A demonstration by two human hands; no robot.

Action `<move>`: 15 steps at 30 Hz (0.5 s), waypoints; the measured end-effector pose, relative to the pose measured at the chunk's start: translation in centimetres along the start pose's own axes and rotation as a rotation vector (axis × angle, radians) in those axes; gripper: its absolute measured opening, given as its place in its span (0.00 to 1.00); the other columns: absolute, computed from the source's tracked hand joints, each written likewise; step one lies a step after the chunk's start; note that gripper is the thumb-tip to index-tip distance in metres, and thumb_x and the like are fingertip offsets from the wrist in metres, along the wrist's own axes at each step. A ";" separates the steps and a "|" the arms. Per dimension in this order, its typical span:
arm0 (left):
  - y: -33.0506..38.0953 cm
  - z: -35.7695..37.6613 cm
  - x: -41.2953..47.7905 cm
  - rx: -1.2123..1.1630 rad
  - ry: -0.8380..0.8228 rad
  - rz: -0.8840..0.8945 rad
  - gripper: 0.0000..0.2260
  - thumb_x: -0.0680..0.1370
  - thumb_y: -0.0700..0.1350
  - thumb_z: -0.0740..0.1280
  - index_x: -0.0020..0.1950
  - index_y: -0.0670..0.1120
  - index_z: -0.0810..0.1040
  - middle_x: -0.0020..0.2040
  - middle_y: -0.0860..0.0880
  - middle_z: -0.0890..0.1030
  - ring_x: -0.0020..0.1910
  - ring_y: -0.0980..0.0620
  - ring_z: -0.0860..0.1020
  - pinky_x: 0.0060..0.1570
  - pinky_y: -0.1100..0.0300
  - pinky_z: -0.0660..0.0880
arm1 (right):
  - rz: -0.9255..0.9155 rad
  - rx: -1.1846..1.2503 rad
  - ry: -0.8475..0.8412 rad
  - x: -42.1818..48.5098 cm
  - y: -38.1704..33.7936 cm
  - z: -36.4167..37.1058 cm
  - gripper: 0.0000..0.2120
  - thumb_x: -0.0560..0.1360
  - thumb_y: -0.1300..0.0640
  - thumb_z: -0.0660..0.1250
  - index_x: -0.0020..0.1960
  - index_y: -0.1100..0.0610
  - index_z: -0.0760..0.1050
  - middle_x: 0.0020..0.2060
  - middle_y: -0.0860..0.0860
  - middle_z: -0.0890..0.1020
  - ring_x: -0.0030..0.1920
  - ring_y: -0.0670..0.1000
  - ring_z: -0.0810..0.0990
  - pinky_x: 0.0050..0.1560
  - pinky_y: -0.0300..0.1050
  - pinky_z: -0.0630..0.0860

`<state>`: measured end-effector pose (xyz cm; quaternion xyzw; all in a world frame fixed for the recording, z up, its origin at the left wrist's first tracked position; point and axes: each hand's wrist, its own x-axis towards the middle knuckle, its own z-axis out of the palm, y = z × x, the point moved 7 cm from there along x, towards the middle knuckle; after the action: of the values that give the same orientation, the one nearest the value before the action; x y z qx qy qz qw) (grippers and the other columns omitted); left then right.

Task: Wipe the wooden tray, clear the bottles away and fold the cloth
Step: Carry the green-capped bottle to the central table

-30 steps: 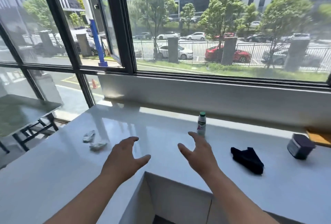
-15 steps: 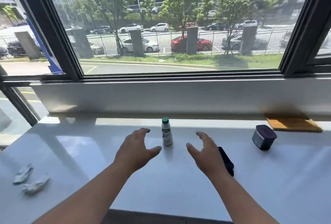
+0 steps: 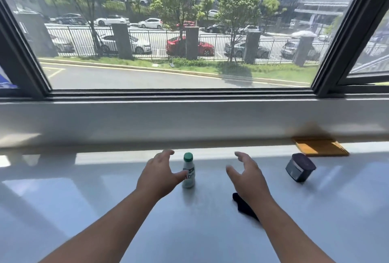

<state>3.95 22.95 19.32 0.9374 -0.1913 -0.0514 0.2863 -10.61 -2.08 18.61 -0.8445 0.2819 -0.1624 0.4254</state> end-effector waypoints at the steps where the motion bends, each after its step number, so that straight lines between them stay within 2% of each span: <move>1: -0.5 0.7 0.3 -0.004 -0.022 -0.008 0.37 0.73 0.65 0.72 0.78 0.54 0.66 0.76 0.54 0.71 0.74 0.49 0.68 0.64 0.52 0.72 | 0.017 -0.008 -0.026 0.0 0.5 1.1 0.26 0.78 0.46 0.68 0.76 0.45 0.68 0.72 0.44 0.73 0.73 0.49 0.70 0.64 0.46 0.69; 4: -2.4 2.7 1.1 -0.010 -0.088 -0.053 0.37 0.72 0.66 0.72 0.77 0.55 0.65 0.75 0.53 0.72 0.72 0.49 0.69 0.62 0.52 0.73 | 0.105 -0.020 -0.125 0.5 2.4 4.1 0.25 0.79 0.45 0.67 0.75 0.42 0.68 0.71 0.44 0.72 0.69 0.50 0.73 0.62 0.49 0.76; 9: -4.6 3.8 4.8 0.017 -0.092 -0.128 0.38 0.72 0.66 0.73 0.77 0.54 0.65 0.75 0.52 0.72 0.72 0.48 0.69 0.59 0.52 0.74 | 0.192 0.050 -0.221 5.0 5.2 8.1 0.23 0.79 0.47 0.66 0.74 0.42 0.69 0.73 0.47 0.73 0.60 0.46 0.73 0.45 0.39 0.72; 10: -4.8 4.1 5.5 0.020 -0.093 -0.145 0.38 0.72 0.66 0.73 0.77 0.54 0.65 0.75 0.52 0.72 0.72 0.48 0.70 0.59 0.52 0.74 | 0.200 0.057 -0.247 6.2 5.6 9.0 0.23 0.79 0.47 0.66 0.74 0.42 0.69 0.73 0.48 0.73 0.59 0.46 0.73 0.44 0.39 0.72; 15: -5.1 6.6 9.1 0.044 -0.132 -0.212 0.41 0.70 0.68 0.73 0.78 0.56 0.64 0.76 0.54 0.70 0.72 0.50 0.70 0.59 0.53 0.74 | 0.251 0.099 -0.402 11.7 7.3 14.6 0.24 0.79 0.49 0.64 0.75 0.43 0.69 0.73 0.49 0.74 0.59 0.47 0.74 0.55 0.45 0.73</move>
<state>12.60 19.90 11.09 0.9531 -0.1106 -0.1386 0.2455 3.65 -3.60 4.56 -0.7961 0.2862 0.0494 0.5308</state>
